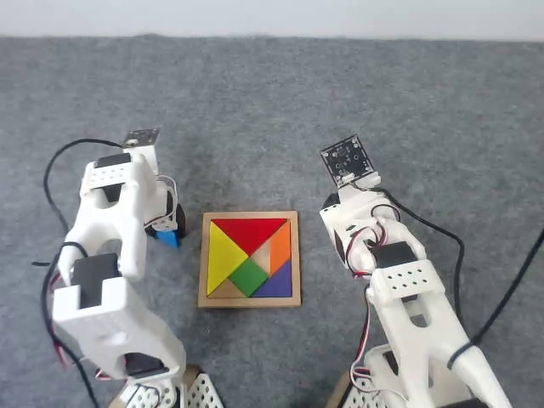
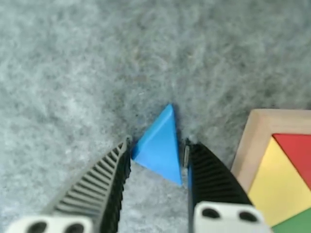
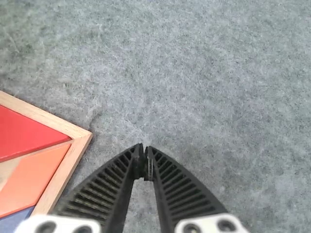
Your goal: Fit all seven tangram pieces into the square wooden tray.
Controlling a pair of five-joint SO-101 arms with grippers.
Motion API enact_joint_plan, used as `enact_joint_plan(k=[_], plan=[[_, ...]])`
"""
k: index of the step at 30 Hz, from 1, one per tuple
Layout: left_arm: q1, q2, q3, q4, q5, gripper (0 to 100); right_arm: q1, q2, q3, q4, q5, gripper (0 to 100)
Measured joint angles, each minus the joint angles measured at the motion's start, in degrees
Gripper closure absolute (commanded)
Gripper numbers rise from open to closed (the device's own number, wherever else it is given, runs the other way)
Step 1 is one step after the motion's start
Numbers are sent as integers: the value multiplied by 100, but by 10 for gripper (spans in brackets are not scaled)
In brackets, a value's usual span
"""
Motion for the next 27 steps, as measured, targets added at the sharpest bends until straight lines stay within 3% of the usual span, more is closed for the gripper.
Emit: enact_joint_plan(k=[27], plan=[[70, 0, 9, 53, 44, 910, 0, 0, 0, 0, 0, 991]])
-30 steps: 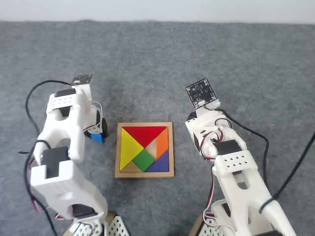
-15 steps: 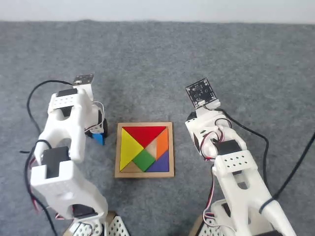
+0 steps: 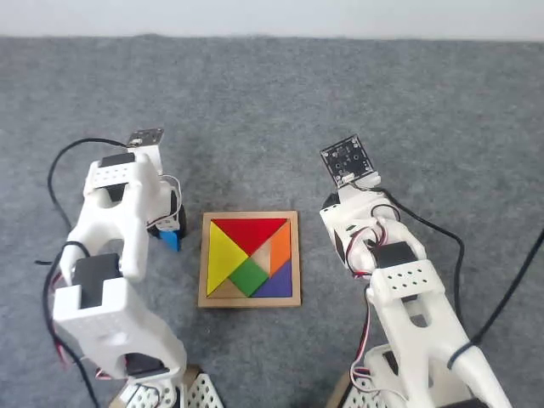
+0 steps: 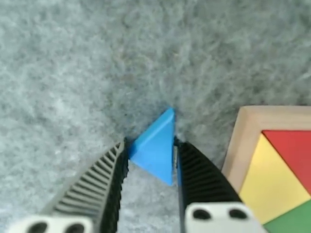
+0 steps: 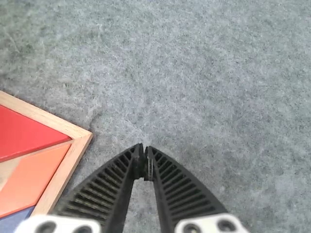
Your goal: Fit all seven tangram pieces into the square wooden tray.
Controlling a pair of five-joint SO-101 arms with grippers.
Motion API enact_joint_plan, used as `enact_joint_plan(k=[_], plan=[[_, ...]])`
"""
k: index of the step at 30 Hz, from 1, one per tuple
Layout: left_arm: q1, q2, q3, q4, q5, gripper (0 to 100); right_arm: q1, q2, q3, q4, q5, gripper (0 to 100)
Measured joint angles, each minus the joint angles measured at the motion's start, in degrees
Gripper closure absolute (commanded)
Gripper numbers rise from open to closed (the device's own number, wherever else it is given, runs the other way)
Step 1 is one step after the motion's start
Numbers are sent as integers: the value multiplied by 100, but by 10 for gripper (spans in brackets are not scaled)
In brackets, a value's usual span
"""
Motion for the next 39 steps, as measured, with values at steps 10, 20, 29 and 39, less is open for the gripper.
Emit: enact_joint_plan(k=[10, 20, 29, 39], plan=[[0, -53, 18, 141, 0, 926, 0, 0, 0, 0, 0, 991], [-44, -1064, 88, 545, -466, 925, 0, 0, 0, 0, 0, 991], [-44, -1099, 88, 686, -527, 814, 0, 0, 0, 0, 0, 991], [-44, -1099, 888, 141, -554, 797, 0, 0, 0, 0, 0, 991]])
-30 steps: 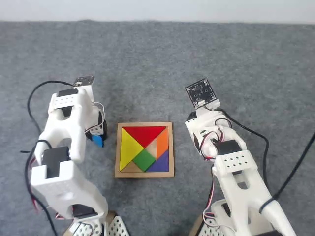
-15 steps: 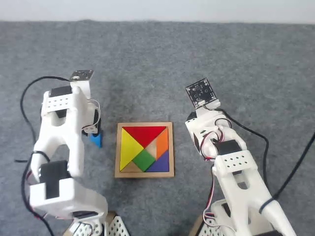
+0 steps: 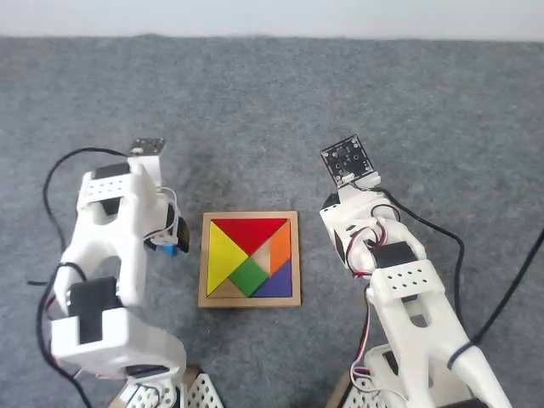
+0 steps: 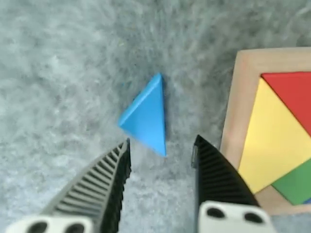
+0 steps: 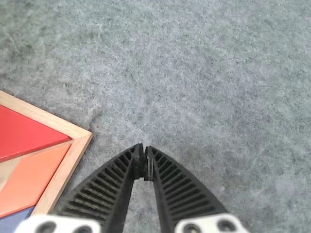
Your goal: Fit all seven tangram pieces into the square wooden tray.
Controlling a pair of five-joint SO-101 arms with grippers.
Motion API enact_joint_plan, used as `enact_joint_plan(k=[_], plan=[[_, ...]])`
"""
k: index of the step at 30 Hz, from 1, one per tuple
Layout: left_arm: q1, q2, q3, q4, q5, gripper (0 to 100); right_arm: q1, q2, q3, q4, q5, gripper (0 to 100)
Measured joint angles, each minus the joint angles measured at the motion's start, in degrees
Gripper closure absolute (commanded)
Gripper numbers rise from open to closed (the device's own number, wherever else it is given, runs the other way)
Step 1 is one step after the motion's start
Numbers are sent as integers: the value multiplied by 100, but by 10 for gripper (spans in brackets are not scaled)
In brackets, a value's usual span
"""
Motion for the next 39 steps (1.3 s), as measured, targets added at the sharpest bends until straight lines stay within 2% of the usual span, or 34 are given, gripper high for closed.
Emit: enact_joint_plan(k=[8, 12, 24, 36, 39], plan=[[-158, 53, 35, -316, 158, 798, 0, 0, 0, 0, 0, 991], [-229, 527, -79, -510, 132, 799, 0, 0, 0, 0, 0, 991], [-176, 721, -360, -475, 70, 915, 0, 0, 0, 0, 0, 991], [-176, 721, -378, -475, 70, 923, 0, 0, 0, 0, 0, 991], [-176, 721, -378, -475, 9, 959, 0, 0, 0, 0, 0, 991]])
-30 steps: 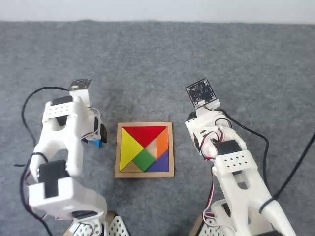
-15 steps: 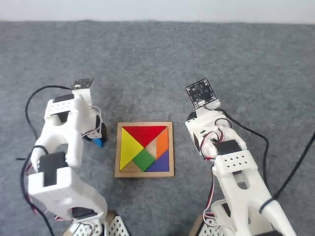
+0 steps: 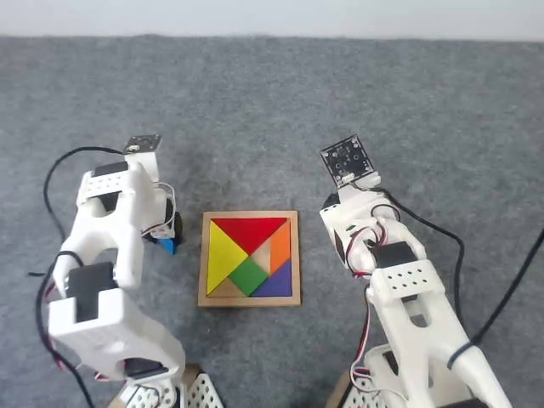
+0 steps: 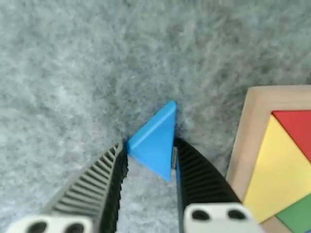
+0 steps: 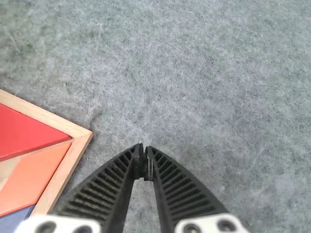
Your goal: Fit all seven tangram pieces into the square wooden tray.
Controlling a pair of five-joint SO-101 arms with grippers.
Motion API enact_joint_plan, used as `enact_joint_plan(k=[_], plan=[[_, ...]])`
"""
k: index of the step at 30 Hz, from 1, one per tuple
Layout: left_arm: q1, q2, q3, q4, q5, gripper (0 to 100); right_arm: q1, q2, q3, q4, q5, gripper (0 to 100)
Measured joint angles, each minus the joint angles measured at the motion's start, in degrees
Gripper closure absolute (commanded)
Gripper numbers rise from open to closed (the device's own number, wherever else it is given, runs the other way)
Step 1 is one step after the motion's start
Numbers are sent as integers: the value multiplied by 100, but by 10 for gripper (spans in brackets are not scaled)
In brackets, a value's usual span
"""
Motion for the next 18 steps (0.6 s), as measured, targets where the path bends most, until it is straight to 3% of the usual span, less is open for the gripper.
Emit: enact_joint_plan(k=[12, 18], plan=[[9, -9, -44, 9, -105, 966, 0, 0, 0, 0, 0, 991], [-44, -791, 281, -9, -88, 966, 0, 0, 0, 0, 0, 991]])
